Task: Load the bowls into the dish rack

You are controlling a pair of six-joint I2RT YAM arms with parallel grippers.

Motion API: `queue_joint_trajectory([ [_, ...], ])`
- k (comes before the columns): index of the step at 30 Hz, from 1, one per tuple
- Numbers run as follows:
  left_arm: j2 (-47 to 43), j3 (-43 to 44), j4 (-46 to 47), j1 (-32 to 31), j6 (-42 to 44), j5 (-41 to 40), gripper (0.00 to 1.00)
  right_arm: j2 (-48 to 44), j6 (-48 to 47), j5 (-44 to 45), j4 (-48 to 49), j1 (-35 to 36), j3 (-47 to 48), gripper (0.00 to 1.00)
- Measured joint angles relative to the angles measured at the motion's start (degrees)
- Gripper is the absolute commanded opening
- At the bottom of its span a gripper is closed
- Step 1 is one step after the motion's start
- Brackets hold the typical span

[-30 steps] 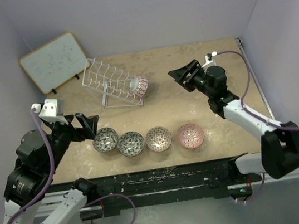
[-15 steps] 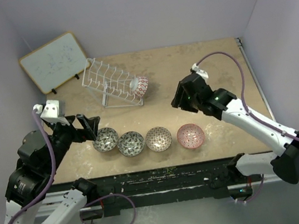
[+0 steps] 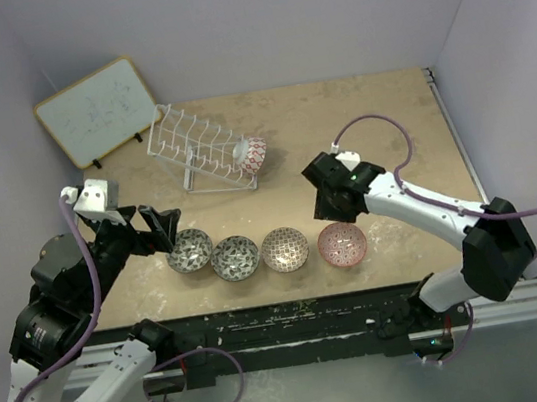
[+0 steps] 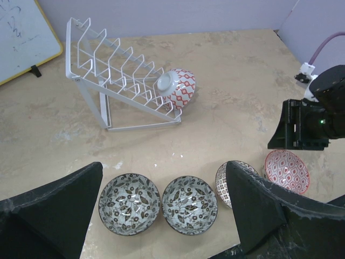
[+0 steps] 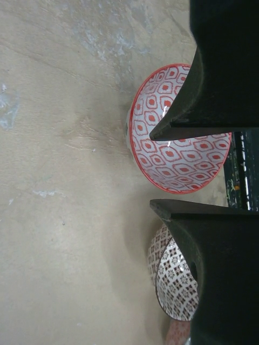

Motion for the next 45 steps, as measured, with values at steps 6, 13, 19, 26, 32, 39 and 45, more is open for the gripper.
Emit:
queue_joint_trajectory([
  [6,0.0,0.0,0.0,0.0,0.2,0.1,0.99,1.4,2.0,0.0,0.7,1.0,-2.6,0.49],
  [13,0.0,0.0,0.0,0.0,0.2,0.6,0.99,1.7,4.6,0.0,2.7,2.8,-2.8,0.49],
  [19,-0.5,0.0,0.0,0.0,0.2,1.0,0.99,6.4,5.6,-0.1,5.4,3.8,-2.8,0.45],
  [26,-1.3,0.0,-0.6,0.0,0.2,0.9,0.99,7.8,6.7,-0.1,6.5,4.5,-5.5,0.41],
  [32,-1.3,0.0,-0.8,0.0,0.2,0.9,0.99,7.8,7.1,-0.1,7.2,4.6,-6.2,0.09],
  [39,-1.3,0.0,-0.8,0.0,0.2,0.9,0.99,5.8,6.6,3.1,3.2,5.2,-5.1,0.00],
  [45,-1.3,-0.3,-0.8,0.0,0.2,0.9,0.99,4.4,2.9,2.2,5.3,5.1,-1.1,0.00],
])
